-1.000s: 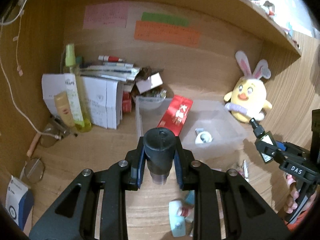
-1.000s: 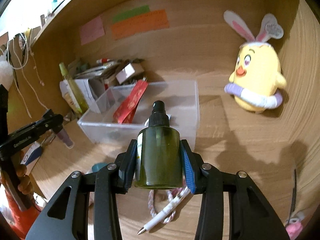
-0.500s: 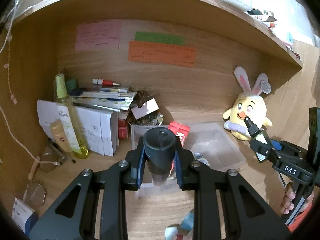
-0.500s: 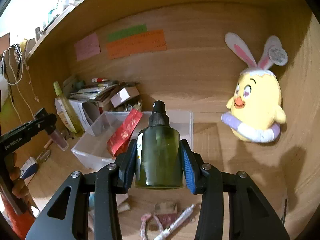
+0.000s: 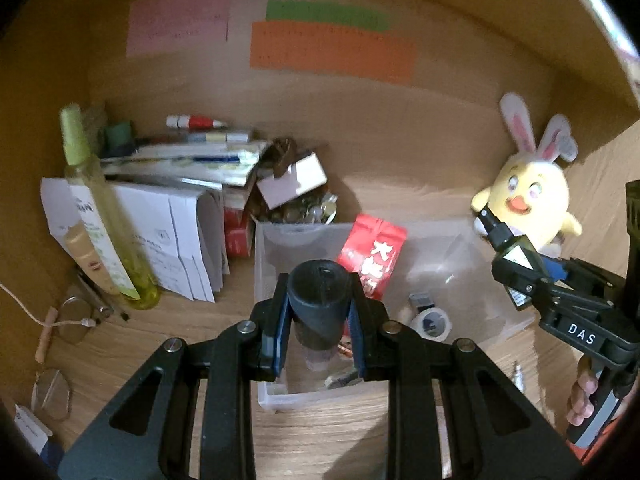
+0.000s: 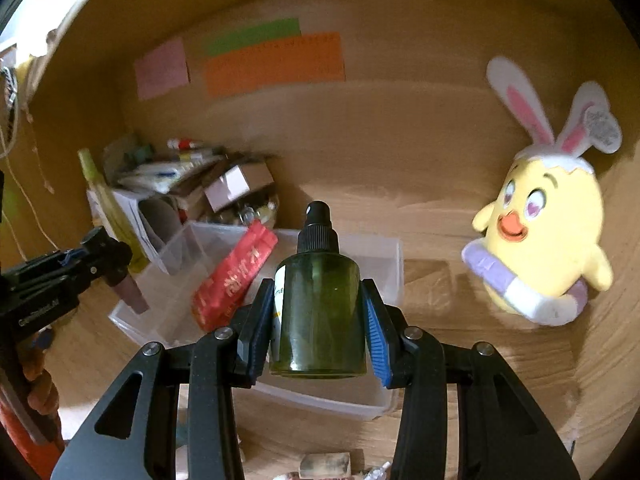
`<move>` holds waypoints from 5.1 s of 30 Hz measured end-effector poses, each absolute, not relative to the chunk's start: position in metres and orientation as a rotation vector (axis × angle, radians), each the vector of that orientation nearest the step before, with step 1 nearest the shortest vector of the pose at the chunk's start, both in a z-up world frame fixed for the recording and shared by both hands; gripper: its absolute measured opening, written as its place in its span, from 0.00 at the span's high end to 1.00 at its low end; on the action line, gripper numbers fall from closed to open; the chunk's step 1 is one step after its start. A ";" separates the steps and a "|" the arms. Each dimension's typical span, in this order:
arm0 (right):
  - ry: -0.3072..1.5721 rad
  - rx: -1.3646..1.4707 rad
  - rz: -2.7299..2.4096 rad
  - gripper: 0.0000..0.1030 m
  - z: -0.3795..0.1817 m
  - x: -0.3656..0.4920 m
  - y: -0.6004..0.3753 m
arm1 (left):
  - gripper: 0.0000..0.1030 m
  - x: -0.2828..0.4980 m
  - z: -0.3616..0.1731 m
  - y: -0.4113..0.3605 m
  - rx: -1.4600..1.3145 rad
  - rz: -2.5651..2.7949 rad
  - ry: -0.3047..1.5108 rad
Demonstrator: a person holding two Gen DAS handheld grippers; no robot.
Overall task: Organize objects
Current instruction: 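Carry the tube and green bottle into the clear box and release them, then withdraw both tools from the box toward the remaining items on the table, then grasp the light blue bottle with the left tool while the right tool grasps the white lip balm, then carry the light blue bottle and lip balm over the clear box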
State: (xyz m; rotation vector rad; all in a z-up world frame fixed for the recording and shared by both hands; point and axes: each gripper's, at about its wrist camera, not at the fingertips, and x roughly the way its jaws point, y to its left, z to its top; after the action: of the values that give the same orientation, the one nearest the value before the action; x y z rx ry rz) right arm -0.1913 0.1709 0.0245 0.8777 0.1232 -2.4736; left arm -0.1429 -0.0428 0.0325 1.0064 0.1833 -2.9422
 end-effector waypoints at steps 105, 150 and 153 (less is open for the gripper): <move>0.165 1.005 -2.158 0.86 -0.035 -0.065 0.159 | 0.27 -0.019 -0.071 -0.021 1.396 -2.804 0.037; -0.047 0.837 -2.406 0.86 0.035 -0.134 0.217 | 0.76 -0.070 0.030 -0.009 0.981 -3.101 0.106; -0.057 0.823 -2.410 0.86 0.042 -0.142 0.216 | 0.76 -0.077 0.035 -0.009 0.980 -3.111 0.110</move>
State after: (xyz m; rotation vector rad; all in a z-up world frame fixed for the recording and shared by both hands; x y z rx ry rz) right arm -0.1417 0.2160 0.0417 0.8233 -0.0572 -2.4102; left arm -0.0774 -0.0086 0.0350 0.9797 0.1097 -3.1113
